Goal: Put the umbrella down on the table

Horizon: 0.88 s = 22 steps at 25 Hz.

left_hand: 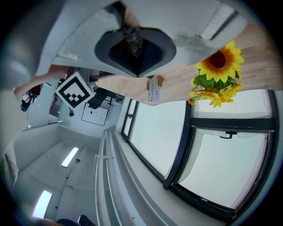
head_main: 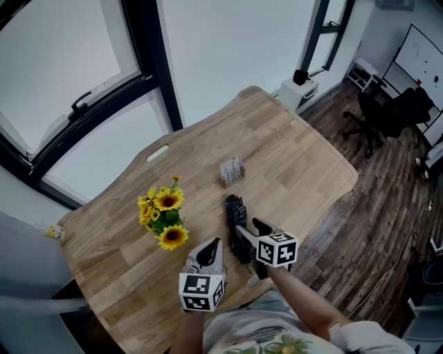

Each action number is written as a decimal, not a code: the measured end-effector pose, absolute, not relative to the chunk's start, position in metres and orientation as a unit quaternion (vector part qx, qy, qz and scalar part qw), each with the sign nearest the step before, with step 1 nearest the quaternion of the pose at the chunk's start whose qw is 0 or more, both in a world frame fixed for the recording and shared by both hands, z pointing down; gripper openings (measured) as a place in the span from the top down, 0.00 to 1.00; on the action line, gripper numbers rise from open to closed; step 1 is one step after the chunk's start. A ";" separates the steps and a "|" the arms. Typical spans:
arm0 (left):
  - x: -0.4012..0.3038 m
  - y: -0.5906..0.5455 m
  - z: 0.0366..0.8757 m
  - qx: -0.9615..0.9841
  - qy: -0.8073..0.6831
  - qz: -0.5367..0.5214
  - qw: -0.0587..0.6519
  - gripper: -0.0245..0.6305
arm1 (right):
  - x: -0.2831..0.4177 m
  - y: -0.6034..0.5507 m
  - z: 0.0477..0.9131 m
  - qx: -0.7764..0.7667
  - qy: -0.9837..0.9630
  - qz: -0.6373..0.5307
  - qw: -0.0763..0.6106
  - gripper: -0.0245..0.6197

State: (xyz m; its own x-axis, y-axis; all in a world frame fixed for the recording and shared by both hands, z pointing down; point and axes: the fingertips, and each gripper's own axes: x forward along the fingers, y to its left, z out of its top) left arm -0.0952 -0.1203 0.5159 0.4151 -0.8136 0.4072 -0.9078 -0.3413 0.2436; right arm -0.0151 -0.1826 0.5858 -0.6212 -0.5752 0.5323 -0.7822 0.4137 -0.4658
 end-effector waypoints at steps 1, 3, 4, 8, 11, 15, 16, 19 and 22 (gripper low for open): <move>-0.094 -0.120 0.514 0.812 -0.530 0.106 0.218 0.96 | -0.014 -0.182 0.580 0.410 -0.830 0.350 0.142 0.54; -0.093 -0.120 0.510 0.813 -0.531 0.103 0.214 0.96 | -0.012 -0.180 0.568 0.411 -0.835 0.340 0.133 0.58; -0.093 -0.120 0.508 0.814 -0.531 0.102 0.212 0.96 | -0.011 -0.179 0.562 0.412 -0.838 0.333 0.128 0.61; -0.091 -0.121 0.500 0.816 -0.532 0.097 0.204 0.96 | -0.008 -0.175 0.534 0.418 -0.851 0.299 0.106 0.77; -0.088 -0.120 0.494 0.820 -0.530 0.099 0.193 0.96 | -0.006 -0.171 0.516 0.422 -0.858 0.278 0.095 0.89; -0.083 -0.118 0.487 0.825 -0.525 0.102 0.182 0.96 | -0.007 -0.163 0.496 0.415 -0.869 0.257 0.080 0.96; -0.083 -0.118 0.486 0.826 -0.525 0.101 0.181 0.96 | -0.008 -0.160 0.491 0.412 -0.873 0.250 0.077 0.96; -0.083 -0.116 0.480 0.826 -0.525 0.095 0.179 0.96 | -0.011 -0.153 0.479 0.409 -0.880 0.230 0.079 0.96; -0.083 -0.114 0.476 0.827 -0.525 0.091 0.177 0.96 | -0.014 -0.146 0.470 0.405 -0.885 0.215 0.076 0.96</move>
